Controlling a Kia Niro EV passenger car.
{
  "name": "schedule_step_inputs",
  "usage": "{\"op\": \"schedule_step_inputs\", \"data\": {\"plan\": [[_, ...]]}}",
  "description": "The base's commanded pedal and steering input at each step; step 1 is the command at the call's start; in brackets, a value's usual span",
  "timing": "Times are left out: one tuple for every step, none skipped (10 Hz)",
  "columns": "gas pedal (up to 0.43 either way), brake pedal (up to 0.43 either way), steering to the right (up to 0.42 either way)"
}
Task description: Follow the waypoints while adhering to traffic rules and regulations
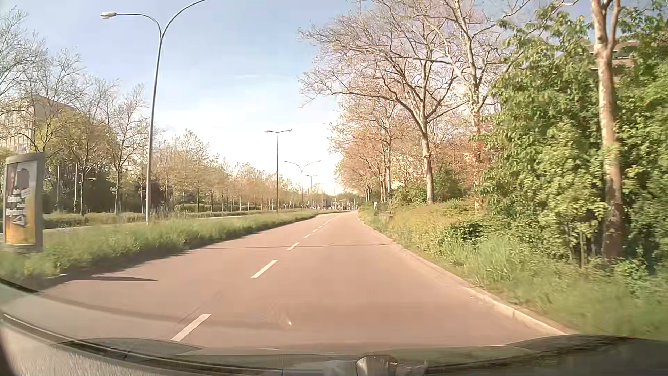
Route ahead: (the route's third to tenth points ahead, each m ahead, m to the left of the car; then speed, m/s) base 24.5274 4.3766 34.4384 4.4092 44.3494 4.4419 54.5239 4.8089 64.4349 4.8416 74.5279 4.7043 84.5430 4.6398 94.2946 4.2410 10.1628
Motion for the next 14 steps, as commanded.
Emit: {"op": "schedule_step_inputs", "data": {"plan": [[0.067,0.0,-0.006],[0.067,0.0,-0.006],[0.067,0.0,-0.006],[0.067,0.0,-0.006],[0.067,0.0,-0.006],[0.067,0.0,-0.006],[0.067,0.0,-0.006],[0.067,0.0,-0.006],[0.067,0.0,-0.006],[0.067,0.0,-0.004],[0.067,0.0,-0.004],[0.067,0.0,-0.004],[0.067,0.0,-0.004],[0.067,0.0,-0.003]]}}
